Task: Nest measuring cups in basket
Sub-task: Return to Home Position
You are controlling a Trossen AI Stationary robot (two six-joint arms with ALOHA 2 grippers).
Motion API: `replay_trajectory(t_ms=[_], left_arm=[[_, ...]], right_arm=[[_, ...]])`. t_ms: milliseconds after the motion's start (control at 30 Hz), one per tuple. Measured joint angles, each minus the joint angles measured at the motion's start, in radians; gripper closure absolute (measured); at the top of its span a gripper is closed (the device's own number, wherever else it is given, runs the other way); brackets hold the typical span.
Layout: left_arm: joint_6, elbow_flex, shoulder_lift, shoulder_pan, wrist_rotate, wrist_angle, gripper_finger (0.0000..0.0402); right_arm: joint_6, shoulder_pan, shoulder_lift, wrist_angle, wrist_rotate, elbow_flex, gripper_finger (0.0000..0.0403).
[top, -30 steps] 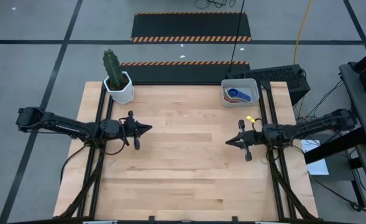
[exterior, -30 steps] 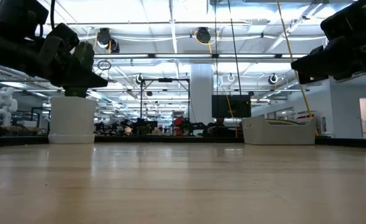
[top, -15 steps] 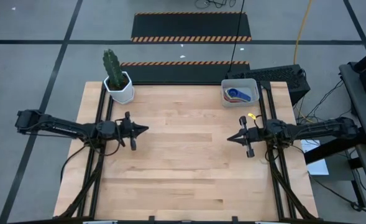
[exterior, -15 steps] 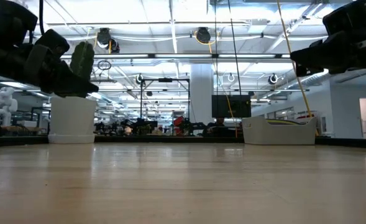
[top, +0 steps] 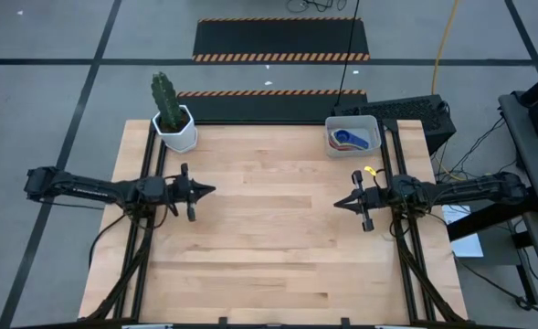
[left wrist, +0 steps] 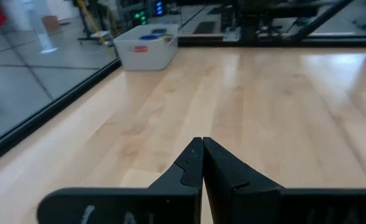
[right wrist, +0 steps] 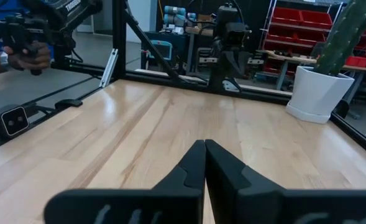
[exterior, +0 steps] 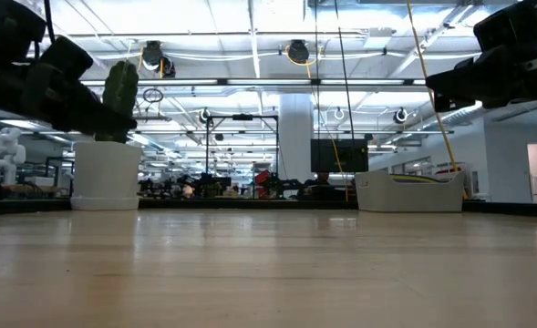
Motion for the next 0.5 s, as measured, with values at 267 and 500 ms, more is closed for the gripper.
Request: replay_trajectory(t_ms=[267, 500], left_arm=[[0.049, 0.0, -0.155, 0.0, 0.149, -0.072, 0.0394], [0.083, 0.0, -0.305, 0.0, 0.189, -0.188, 0.0394]], right_arm=[[0.0, 0.0, 0.0, 0.0, 0.0, 0.0, 0.0403], [0.0, 0.0, 0.0, 0.0, 0.0, 0.0, 0.0403]])
